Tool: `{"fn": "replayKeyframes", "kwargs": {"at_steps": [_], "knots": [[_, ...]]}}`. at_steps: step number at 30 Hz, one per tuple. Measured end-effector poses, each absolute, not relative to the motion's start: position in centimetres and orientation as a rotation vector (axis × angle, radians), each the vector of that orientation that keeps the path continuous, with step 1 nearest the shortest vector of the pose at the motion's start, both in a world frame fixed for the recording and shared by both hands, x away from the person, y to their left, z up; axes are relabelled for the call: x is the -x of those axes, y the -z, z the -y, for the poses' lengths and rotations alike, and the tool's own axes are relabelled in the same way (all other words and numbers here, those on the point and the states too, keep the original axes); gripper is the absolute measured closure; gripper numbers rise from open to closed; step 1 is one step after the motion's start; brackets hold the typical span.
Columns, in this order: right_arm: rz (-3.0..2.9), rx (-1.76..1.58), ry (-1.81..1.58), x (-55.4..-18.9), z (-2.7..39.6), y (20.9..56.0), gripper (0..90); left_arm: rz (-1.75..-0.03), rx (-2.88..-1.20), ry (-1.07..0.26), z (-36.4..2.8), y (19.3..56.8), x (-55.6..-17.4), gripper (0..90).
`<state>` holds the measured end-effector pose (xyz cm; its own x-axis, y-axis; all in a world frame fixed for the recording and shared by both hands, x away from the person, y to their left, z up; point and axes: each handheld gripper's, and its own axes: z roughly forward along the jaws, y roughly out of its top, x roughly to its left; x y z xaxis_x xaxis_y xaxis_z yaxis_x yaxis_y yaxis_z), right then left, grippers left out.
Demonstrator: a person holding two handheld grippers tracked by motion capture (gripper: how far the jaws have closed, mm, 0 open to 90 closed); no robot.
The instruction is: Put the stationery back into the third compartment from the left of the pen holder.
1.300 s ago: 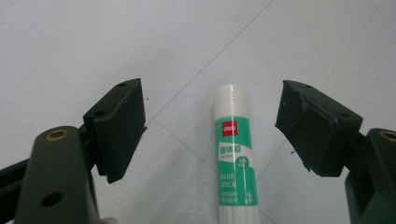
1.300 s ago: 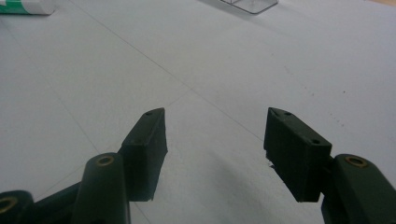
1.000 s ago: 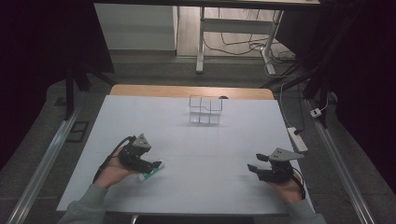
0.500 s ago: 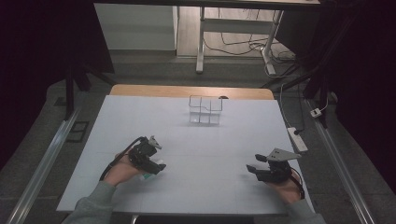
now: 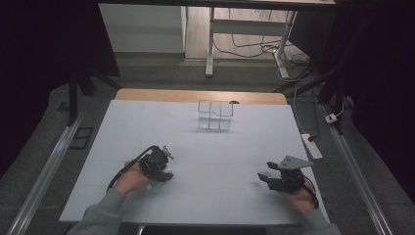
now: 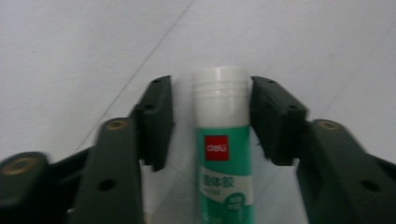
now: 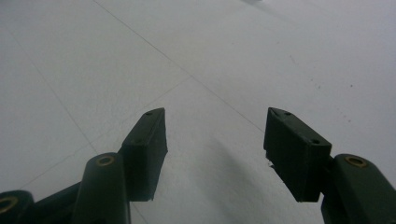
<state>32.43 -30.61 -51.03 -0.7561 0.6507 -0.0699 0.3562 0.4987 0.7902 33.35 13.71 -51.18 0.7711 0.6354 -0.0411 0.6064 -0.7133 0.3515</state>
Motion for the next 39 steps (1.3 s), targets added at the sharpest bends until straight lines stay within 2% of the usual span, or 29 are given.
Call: {"fn": "replayKeyframes", "kwargs": {"at_steps": [2,5,11,21,39], "knots": [[-2.39,-0.831,-1.132,-32.4,30.6,51.0,39.1,-0.952,-2.614,-0.116,-13.8,51.2,-33.3,63.2],[-2.391,-0.833,-1.129,-32.5,30.5,51.1,39.1,-0.955,-2.606,-0.101,-13.9,51.2,-33.4,64.4],[-2.387,-0.829,-1.123,-32.5,30.5,51.1,39.3,-0.943,-2.587,-0.119,-14.3,50.8,-33.1,64.7],[-2.383,-0.837,-1.121,-32.4,30.5,51.1,39.2,-0.958,-2.402,-0.202,-16.6,48.8,-32.4,64.7],[-2.372,-0.852,-1.157,-32.3,30.8,50.9,38.0,-0.988,-2.207,-0.325,-17.9,47.4,-32.2,64.6]]}}
